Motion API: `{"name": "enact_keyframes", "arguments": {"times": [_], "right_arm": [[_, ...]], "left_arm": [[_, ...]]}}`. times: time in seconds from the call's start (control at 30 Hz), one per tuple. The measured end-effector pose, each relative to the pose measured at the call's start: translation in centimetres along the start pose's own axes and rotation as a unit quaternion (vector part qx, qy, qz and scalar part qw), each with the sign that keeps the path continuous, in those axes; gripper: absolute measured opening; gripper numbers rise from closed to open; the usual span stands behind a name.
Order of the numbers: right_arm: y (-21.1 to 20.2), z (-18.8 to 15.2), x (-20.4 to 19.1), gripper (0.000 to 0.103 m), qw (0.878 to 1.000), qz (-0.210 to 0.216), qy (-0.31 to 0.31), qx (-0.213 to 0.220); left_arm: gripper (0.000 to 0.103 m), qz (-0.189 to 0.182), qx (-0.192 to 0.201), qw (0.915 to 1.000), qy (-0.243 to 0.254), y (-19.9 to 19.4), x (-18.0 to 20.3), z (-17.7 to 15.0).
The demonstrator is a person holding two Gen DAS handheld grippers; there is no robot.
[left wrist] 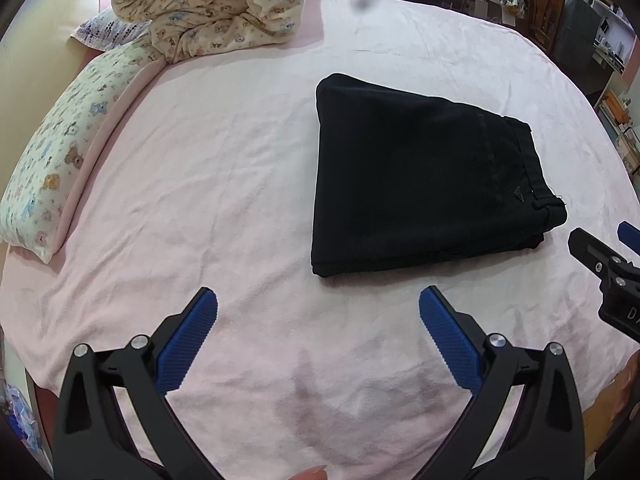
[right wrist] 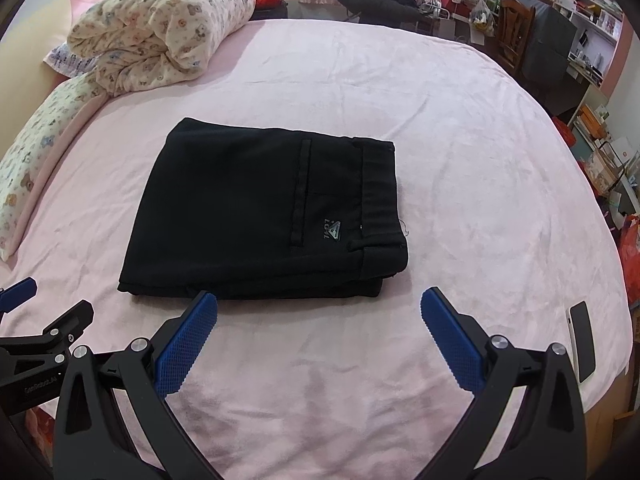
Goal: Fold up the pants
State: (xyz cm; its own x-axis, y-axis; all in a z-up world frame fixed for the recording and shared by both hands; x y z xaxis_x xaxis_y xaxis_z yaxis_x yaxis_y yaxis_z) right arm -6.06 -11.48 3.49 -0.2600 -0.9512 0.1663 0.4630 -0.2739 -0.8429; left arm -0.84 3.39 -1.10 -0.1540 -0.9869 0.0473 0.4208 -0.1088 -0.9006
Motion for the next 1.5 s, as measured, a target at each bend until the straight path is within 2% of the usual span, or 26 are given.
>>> {"name": "enact_keyframes", "arguments": {"times": [0.17, 0.63, 0.93, 1.5], "right_arm": [[0.5, 0.0, 0.2, 0.102, 1.0, -0.003, 0.0, -0.007], [0.8, -0.3, 1.1, 0.102, 1.0, -0.01, 0.009, -0.008], [0.9, -0.5, 1.7, 0.102, 1.0, -0.014, 0.012, -0.011], [1.0, -0.6, 1.5, 0.102, 1.0, -0.009, 0.007, -0.013]], "left_arm": [[0.101, 0.005, -0.01, 0.9999, 0.003, 0.5, 0.1, -0.1], [0.101, -0.036, -0.01, 0.9991, 0.019, 1.2, 1.7, 0.3], [0.101, -0.031, -0.011, 0.9985, 0.045, 1.4, 2.9, 0.3], [0.101, -0.033, -0.007, 0.9982, 0.049, 1.2, 3.2, 0.3]]}}
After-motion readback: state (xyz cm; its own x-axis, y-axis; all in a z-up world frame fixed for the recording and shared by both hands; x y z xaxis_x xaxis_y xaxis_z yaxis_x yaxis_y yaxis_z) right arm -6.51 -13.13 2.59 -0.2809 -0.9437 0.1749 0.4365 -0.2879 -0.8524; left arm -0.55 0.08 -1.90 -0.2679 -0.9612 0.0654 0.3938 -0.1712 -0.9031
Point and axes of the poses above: each gripper's, at about its wrist camera, not at the fingertips, and y roughly the way its jaws point, x to its right, z to its top, the point moved 1 cm from there along y, roughly the way its jaws point, and after that the axes turned 7 degrees about -z, right-handed, at the moved point
